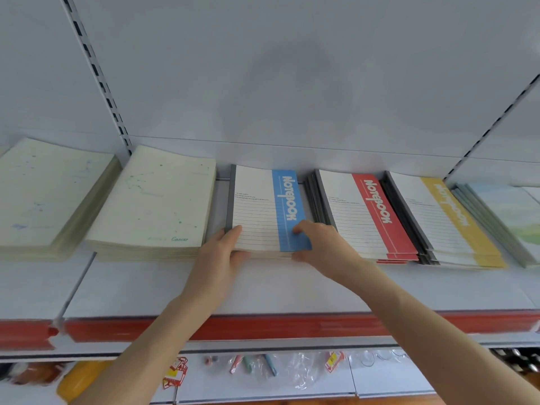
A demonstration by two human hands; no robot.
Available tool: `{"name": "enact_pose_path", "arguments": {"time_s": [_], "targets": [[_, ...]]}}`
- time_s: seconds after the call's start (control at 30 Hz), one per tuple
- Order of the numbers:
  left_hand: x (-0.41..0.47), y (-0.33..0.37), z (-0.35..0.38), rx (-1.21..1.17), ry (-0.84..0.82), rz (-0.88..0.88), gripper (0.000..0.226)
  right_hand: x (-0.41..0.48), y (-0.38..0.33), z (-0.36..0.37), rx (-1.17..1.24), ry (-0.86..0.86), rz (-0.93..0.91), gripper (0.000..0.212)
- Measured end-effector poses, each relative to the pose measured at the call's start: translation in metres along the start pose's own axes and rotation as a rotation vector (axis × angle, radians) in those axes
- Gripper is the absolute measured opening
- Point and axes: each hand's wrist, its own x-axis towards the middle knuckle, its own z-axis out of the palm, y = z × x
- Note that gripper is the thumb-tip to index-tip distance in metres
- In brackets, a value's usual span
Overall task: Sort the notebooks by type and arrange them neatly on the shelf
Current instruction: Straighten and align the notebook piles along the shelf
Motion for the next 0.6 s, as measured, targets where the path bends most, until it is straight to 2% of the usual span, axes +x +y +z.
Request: {"name": "enact_pose_path", "arguments": {"time_s": [0.23, 0.4, 0.6], "targets": [[0.001, -0.001, 0.0, 0.04, -0.002, -0.016, 0.047, 0.002, 0.0, -0.001, -0.032, -0.004, -0.008, 0.04], [-0.001, -0.002, 0.0, 0.108, -0.046, 0.009, 0.05, 0.002, 0.0, 0.009, -0.226, 0.015, -0.044, 0.028], [-0.002, -0.004, 0.005, 0.156, -0.031, 0.037, 0.049, 0.002, 0.002, 0.011, -0.271, 0.023, -0.078, 0.028]]}}
